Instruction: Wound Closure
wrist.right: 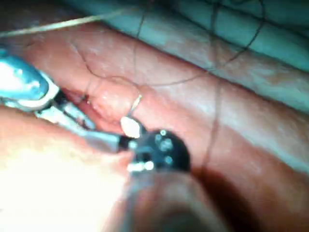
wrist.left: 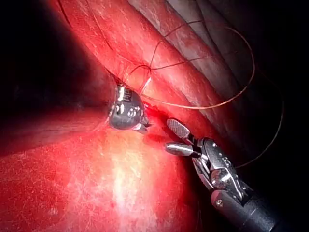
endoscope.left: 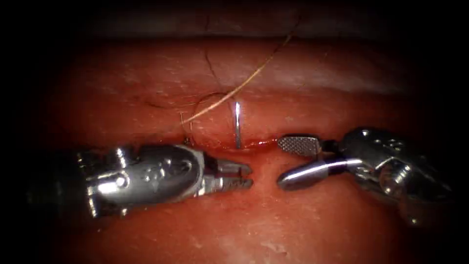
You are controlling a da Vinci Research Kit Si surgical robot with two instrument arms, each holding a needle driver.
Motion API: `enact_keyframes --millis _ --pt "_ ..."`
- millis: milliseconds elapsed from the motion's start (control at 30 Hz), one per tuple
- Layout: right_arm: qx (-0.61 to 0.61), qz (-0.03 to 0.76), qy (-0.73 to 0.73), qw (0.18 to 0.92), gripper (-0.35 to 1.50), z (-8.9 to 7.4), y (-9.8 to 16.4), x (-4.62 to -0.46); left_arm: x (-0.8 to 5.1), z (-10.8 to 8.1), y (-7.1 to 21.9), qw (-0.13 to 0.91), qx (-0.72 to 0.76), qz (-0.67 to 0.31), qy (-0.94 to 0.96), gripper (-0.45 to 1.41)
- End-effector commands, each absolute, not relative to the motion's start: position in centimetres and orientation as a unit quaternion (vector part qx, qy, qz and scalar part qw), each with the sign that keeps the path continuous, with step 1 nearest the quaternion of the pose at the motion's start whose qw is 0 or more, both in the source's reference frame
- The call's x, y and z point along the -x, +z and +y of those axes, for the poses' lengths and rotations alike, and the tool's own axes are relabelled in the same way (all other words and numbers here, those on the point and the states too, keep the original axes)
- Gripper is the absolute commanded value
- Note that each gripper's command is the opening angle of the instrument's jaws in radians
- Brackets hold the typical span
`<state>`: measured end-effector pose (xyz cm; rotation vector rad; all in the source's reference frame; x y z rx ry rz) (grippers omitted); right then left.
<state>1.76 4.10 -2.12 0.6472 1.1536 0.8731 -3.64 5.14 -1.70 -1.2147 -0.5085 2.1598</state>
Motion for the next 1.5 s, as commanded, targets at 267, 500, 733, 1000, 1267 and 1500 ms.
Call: enact_keyframes --millis 267,500,733,1000,1267,1500 --pt "-0.266 0.536 0.337 0.727 0.24 4.0 -1.8 -2.01 3.59 5.4 -1.7 0.399 0.506 -0.273 0.714 -0.35" --pt "-0.225 0.512 0.329 0.761 0.24 3.9 -1.5 -2.23 3.53 5.4 -1.8 0.439 0.502 -0.351 0.657 -0.35" --pt "-0.203 0.489 0.325 0.784 0.24 3.8 -1.2 -2.23 3.42 5.4 -2.2 0.432 0.498 -0.401 0.636 -0.35" --pt "-0.202 0.486 0.323 0.787 0.24 3.8 -1.2 -2.23 3.29 5.3 -2.6 0.409 0.498 -0.439 0.626 -0.35" --pt "-0.200 0.484 0.324 0.787 0.42 3.8 -1.2 -2.24 3.08 5.5 -2.9 0.339 0.535 -0.387 0.670 -0.35" --pt "-0.193 0.502 0.346 0.769 1.18 4.0 -1.4 -2.26 2.91 5.4 -2.9 0.192 0.472 -0.225 0.830 -0.35"
